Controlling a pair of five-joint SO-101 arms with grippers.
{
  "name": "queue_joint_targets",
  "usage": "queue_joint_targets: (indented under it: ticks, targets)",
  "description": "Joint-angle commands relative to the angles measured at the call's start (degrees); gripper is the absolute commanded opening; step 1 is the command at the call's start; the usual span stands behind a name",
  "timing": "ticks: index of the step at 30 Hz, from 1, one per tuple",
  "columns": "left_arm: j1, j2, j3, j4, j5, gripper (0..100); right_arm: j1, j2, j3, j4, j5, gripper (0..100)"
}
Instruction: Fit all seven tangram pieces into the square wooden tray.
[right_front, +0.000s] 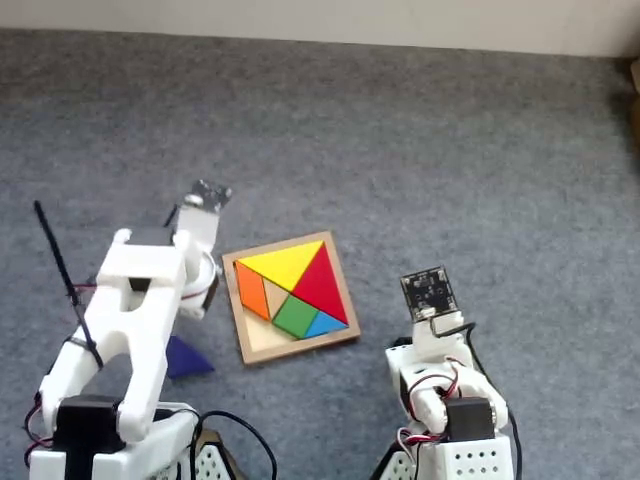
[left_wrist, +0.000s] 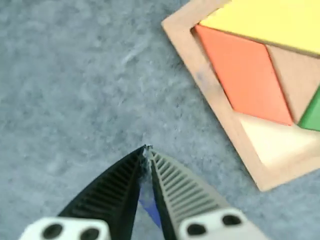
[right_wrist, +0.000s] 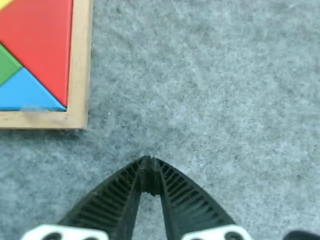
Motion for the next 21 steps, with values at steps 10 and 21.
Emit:
queue_joint_targets:
  ticks: [10,21]
  targets:
    - [0.8,-1.1,-12.8,25.7,16.4,1,0.7,-0.2,7.3,0.3,0.0,0.8]
    - [-1.5,-1.4,5.8,10.4,30.7,1,0.7,-0.2,7.3,0.3,0.0,0.8]
